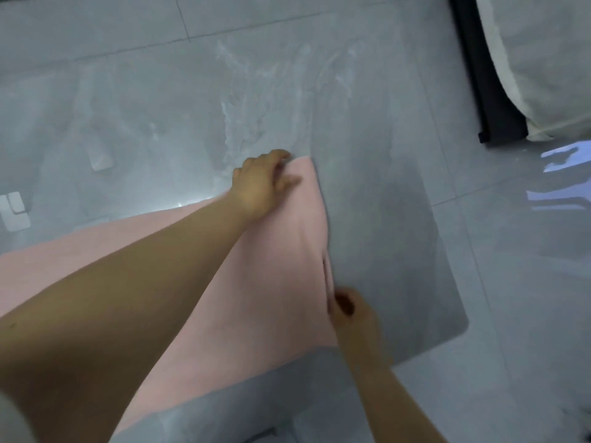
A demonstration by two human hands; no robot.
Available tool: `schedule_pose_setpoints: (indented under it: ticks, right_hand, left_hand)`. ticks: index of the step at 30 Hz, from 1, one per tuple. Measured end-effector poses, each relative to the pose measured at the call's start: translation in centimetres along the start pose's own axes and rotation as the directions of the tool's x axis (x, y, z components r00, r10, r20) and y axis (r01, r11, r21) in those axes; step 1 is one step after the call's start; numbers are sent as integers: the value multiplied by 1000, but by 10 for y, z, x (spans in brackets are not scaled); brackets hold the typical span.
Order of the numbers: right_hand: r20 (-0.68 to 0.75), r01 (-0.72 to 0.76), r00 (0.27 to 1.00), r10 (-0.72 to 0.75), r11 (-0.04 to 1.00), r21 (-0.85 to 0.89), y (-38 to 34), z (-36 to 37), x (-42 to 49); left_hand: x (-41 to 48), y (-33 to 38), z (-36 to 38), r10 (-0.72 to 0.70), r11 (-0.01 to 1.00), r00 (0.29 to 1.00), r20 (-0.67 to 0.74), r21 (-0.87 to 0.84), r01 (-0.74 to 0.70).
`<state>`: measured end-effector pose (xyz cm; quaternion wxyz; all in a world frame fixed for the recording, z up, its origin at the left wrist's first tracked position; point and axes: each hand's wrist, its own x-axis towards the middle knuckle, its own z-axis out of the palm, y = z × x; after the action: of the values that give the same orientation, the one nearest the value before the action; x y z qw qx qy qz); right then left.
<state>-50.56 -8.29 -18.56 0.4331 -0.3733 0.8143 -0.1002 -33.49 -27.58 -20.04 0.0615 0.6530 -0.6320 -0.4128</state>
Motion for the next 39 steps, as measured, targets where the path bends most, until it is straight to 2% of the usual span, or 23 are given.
schedule_pose_setpoints:
  ticks: [2,5,7,11,13,14,17,19,21,25,27,29,34,37,39]
  right_hand:
    - [-15,8,1000,-8,1000,17,6,14,-11]
    - [-114,123,985,-131,990,-76,9,26,-12]
    - [-177,125,976,-126,992,-20,15,15,-5]
    - [-362,-21,928,89,982,188,35,-25,16]
    - [-461,19,885,65,984,176,39,-28,14]
    - [-476,84,879,-9,987,138,37,-24,10]
    - [-343,221,910,-232,973,-69,32,0,-7]
    - [-291,222,921,-259,963,-153,30,14,-10]
    - [-314,196,920,-232,970,-143,31,20,-6]
    - [-347,46,938,-17,996,75,33,13,5]
    - [-325,99,942,-78,994,48,38,13,3]
    - [-296,159,948,-120,981,113,45,8,0]
    - [-364,56,926,99,917,394,80,-46,3]
    - [-350,22,930,110,935,353,92,-54,5]
    - [-391,16,918,64,980,198,92,-46,7]
  left_hand:
    - [10,15,8,-65,994,997,48,89,61]
    - [14,30,11,-86,976,995,56,203,73]
    - [12,32,8,-79,990,997,14,117,77]
    - [9,15,-10,-167,979,986,-19,-124,163]
    - [9,11,-11,-188,975,982,-12,-122,185]
    - [10,10,-10,-194,973,981,-10,-126,191]
    - [9,20,-6,-165,980,986,-14,-116,162]
    - [8,25,-4,-148,985,989,-17,-95,146]
    - [11,27,-1,-153,984,988,-27,-101,149]
    - [12,29,-2,-152,980,988,-27,-134,147]
    - [14,30,-2,-135,977,991,-26,-171,129]
    - [13,32,-1,-116,972,992,-40,-212,105]
    - [21,44,-4,-9,943,993,-114,-331,-30]
    - [24,50,7,7,938,992,-124,-343,-49]
    - [22,54,18,1,947,989,-149,-317,-48]
